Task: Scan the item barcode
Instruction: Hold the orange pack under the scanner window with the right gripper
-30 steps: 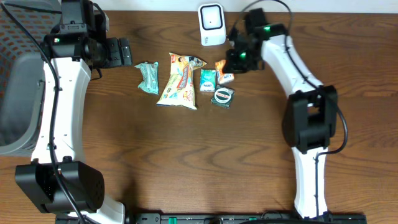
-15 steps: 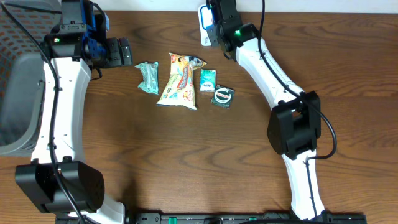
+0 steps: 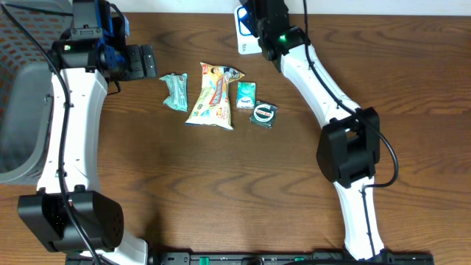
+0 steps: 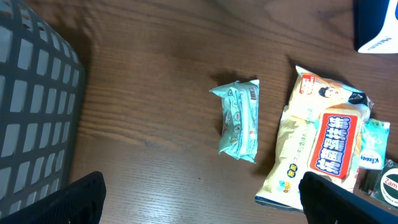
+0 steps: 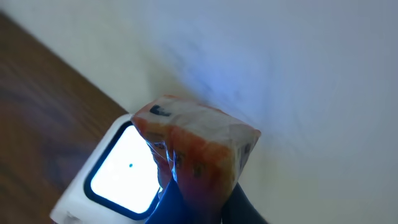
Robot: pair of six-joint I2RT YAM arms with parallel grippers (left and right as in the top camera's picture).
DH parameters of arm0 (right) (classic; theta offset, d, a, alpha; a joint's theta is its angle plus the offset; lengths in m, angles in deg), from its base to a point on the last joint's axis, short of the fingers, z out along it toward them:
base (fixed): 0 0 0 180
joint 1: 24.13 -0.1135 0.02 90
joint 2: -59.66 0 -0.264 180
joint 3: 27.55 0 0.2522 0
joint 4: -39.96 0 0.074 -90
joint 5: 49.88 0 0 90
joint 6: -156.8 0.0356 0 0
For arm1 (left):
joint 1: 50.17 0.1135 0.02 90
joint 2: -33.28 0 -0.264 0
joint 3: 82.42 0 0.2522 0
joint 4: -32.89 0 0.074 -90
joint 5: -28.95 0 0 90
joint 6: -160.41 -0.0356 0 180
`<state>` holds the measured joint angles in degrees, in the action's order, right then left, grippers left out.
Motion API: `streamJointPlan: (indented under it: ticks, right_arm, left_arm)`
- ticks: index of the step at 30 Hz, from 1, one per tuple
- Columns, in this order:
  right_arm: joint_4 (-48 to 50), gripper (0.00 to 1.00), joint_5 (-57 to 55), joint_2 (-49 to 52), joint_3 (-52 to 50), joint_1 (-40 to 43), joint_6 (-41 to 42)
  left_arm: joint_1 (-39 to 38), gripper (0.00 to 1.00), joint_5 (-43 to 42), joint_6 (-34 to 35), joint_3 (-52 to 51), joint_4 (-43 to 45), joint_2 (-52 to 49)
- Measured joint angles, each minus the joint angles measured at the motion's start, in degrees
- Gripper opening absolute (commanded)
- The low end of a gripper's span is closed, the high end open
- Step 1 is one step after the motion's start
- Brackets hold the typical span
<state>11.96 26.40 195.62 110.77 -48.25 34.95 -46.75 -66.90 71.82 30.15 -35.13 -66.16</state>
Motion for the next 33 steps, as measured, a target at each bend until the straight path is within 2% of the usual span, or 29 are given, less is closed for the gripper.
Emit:
streamJointPlan:
  ticks: [6,11,19,33]
  right_arm:
    - [0.11,0.01,0.66,2.49,0.0,0.0,-11.21]
    - [-0.13,0.01,0.9,5.4,0.0,-0.02,-16.31]
    - [-2.58,0.01,1.05,6.16,0.0,0.07,-18.29]
    - [2.1,0.01,-3.69,6.16,0.0,0.33,-18.01]
  left_arm:
    - [0.0,0.98,0.0,0.0,0.02,0.0,0.0]
    - [0.0,0.98,0.0,0.0,0.0,-0.02,0.0]
    - [-0.02,0.98,0.0,0.0,0.02,0.02,0.0]
    - [-0.02,0.98,0.0,0.0,0.0,0.0,0.0]
